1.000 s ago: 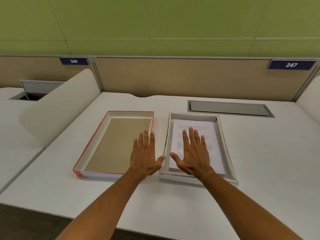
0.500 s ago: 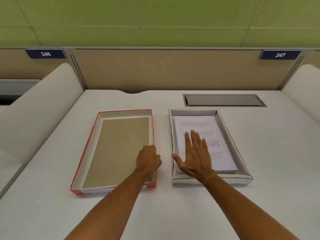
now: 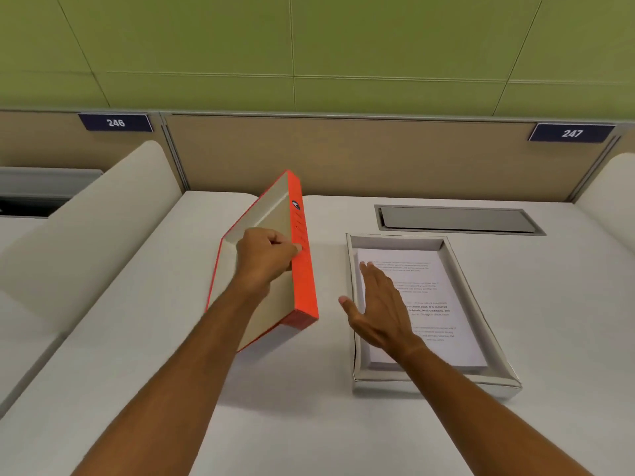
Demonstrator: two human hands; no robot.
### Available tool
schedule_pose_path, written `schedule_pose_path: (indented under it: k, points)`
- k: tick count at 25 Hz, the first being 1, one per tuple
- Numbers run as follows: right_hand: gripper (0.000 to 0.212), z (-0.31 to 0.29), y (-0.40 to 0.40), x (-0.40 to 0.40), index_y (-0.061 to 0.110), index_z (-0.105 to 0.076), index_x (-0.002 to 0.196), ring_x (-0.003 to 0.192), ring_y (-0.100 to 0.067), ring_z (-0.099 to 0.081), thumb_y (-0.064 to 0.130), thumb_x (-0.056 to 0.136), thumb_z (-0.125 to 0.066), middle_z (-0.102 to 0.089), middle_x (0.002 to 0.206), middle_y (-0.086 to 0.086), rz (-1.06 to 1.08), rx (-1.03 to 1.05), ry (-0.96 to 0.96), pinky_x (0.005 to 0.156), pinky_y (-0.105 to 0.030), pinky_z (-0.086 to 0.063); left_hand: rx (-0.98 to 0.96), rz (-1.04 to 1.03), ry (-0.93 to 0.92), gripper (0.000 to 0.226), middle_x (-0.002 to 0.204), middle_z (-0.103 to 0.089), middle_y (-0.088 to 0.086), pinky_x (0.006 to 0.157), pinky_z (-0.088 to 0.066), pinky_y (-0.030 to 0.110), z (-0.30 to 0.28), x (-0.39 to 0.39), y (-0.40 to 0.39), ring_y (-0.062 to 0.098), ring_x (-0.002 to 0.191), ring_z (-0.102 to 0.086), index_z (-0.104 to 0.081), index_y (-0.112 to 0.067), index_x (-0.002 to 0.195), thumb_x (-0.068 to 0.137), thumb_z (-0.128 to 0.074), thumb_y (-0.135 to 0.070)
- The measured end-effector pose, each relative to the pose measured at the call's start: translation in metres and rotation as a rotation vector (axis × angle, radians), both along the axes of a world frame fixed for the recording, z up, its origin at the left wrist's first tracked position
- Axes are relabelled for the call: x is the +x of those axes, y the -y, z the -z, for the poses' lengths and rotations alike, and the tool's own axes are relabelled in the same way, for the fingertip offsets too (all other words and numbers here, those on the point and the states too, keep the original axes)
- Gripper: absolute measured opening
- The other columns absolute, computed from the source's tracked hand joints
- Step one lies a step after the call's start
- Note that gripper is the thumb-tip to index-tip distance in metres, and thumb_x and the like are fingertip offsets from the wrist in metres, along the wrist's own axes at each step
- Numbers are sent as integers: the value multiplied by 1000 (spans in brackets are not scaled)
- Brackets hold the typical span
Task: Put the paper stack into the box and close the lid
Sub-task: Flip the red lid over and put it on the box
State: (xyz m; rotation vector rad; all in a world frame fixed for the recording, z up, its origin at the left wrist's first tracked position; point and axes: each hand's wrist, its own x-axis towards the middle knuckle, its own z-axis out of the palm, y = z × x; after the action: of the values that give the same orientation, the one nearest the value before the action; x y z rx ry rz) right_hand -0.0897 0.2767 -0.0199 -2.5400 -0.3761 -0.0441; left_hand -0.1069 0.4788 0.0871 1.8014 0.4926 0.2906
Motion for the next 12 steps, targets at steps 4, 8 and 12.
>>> schedule_pose_path:
  k: [4,8,12]
  points:
    - [54,-7,-20,12,14,-46,142,126,-25,-53,34,93,-58,-55,136,-6,97,468,-336,105,-37,-44,-350,-47,129,4,83,-73,10,53,-57,21,-51,-11,-34,13,61,-73,-68,-3,81,82,-71,-5]
    - [24,-9,-23,17,8,-61,94,74,-19,-62,25,98,-45,-62,85,-9,201,820,-797,66,-30,-55,-717,53,100,19,92,-75,14,70,-62,35,-68,-31,-59,22,77,-74,-70,-2,102,88,-64,-14]
    - [30,-2,-15,16,16,-64,106,107,-36,-65,33,102,-40,-69,108,-15,224,1020,-930,89,-49,-56,-737,132,14,30,65,-76,7,44,-57,26,-57,-42,-73,17,54,-73,-78,-7,79,92,-57,-25]
